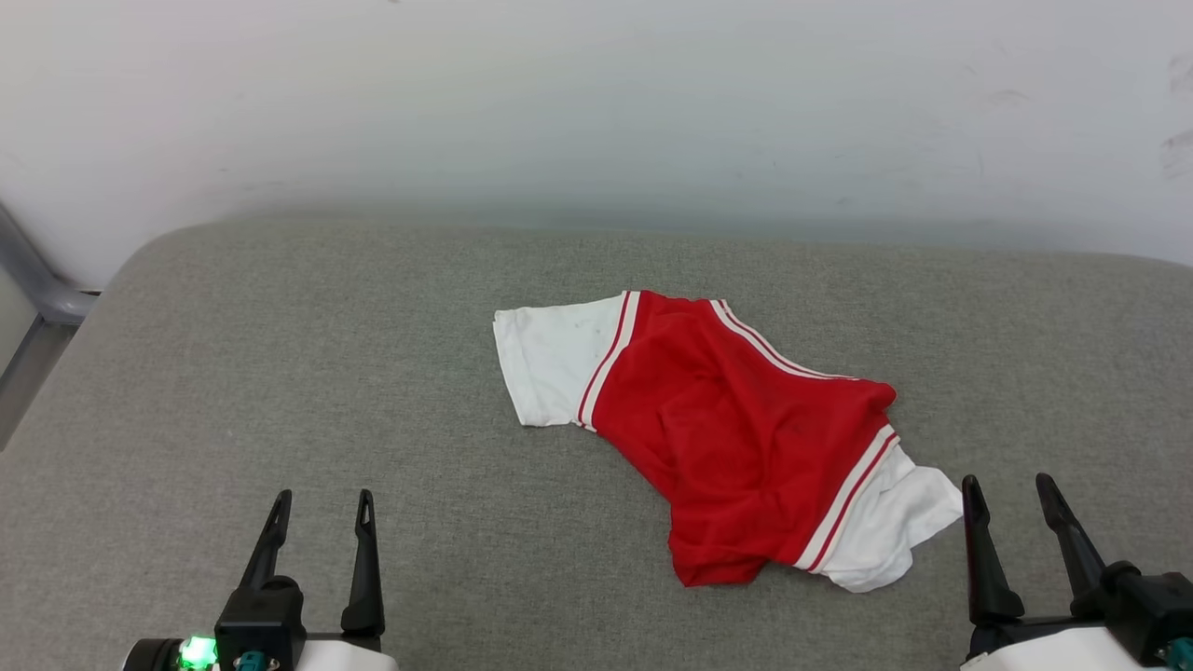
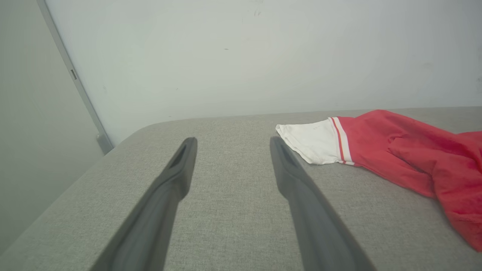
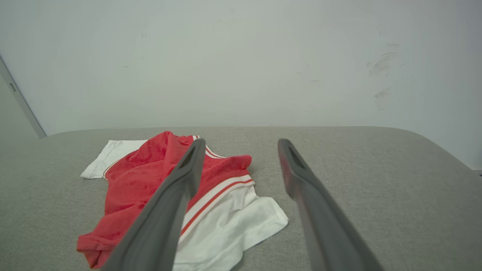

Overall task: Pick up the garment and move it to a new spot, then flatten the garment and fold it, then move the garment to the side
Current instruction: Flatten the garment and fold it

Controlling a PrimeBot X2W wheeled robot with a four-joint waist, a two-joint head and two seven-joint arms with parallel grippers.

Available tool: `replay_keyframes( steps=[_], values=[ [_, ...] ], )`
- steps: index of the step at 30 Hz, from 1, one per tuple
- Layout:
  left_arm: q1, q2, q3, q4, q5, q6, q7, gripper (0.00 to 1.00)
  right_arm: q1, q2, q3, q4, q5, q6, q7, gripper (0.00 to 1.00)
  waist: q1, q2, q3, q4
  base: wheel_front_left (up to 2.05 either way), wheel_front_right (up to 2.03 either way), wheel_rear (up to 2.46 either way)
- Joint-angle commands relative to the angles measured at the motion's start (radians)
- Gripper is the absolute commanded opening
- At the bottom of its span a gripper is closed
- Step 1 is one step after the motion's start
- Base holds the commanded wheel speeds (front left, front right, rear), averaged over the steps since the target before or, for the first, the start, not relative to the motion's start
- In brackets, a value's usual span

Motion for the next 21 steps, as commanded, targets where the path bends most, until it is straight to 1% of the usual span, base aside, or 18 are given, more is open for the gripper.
replay_keyframes(
  steps=[1, 10, 14, 17, 21],
  values=[
    [0.007, -0.008, 0.009, 0.003, 0.01, -0.007, -0.003, 1.0, 0.014, 0.002, 0.002, 0.003, 0.007, -0.001, -0.002, 1.0, 0.0, 0.0, -0.001, -0.001, 0.0, 0.0, 0.0],
    [0.015, -0.028, 0.04, 0.01, 0.033, -0.036, -0.003, 1.0, 0.014, 0.002, 0.006, -0.003, 0.001, -0.001, -0.002, 1.0, 0.0, 0.0, -0.002, -0.003, 0.0, 0.0, 0.0],
    [-0.006, -0.031, 0.052, 0.018, 0.036, -0.054, -0.003, 1.0, 0.003, 0.002, 0.009, -0.006, -0.001, -0.001, -0.002, 1.0, 0.0, 0.0, 0.005, -0.006, 0.0, 0.0, 0.0],
    [-0.047, -0.028, 0.061, 0.03, 0.028, -0.081, -0.003, 1.0, -0.011, 0.002, 0.013, -0.008, -0.004, -0.001, -0.002, 1.0, 0.0, 0.0, 0.014, -0.012, 0.0, 0.0, 0.0],
    [-0.137, 0.004, 0.066, 0.059, 0.024, -0.139, -0.003, 1.0, -0.034, 0.002, 0.023, -0.018, -0.005, -0.001, -0.002, 1.0, 0.0, 0.0, 0.047, -0.029, 0.0, 0.0, 0.0]
  ],
)
